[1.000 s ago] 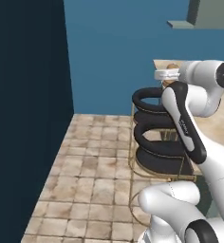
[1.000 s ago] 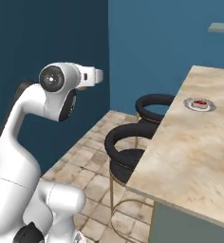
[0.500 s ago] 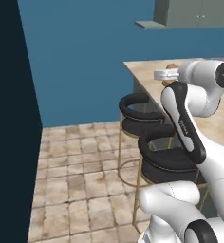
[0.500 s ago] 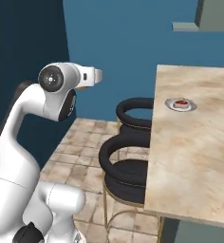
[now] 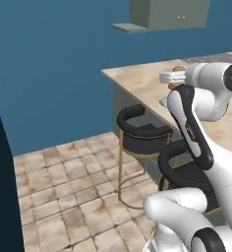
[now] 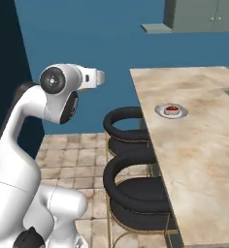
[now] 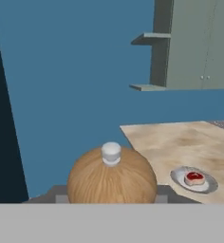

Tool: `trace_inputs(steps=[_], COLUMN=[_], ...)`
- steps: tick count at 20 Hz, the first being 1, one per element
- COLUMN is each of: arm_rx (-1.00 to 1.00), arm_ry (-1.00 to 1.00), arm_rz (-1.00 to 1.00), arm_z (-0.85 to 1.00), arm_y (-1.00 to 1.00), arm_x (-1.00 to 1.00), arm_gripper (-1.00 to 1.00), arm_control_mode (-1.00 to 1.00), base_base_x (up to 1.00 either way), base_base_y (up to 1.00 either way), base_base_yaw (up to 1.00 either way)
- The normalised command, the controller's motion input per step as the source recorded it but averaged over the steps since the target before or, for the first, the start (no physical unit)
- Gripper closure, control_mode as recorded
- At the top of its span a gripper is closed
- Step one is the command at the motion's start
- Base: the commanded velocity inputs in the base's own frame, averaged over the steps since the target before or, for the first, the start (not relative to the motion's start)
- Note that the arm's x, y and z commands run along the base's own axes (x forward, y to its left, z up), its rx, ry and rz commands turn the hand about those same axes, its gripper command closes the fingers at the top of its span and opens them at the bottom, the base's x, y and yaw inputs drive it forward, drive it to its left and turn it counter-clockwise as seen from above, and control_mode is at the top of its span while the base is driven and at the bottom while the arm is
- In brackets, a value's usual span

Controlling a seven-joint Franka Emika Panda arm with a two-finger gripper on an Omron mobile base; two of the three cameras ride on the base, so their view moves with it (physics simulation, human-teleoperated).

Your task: Retrieve the shaker from the cabinet and place it next the steak on a plate on the dining table.

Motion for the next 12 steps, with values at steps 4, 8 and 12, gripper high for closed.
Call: trace_inputs(steps=[4, 8, 12], arm_rx=[0.00, 0.00, 0.00], arm_ry=[0.00, 0.00, 0.00], arm_rz=[0.00, 0.00, 0.00], arm_z=[0.00, 0.00, 0.00], arm_y=[0.00, 0.00, 0.00], arm_x=[0.00, 0.00, 0.00], arm_gripper=[1.00, 1.00, 1.00], arm_control_mode=[1.00, 1.00, 1.00], base_base_x=[0.66, 0.64, 0.63], base_base_y=[0.71, 0.71, 0.70], base_base_yaw=[-0.44, -0.44, -0.44])
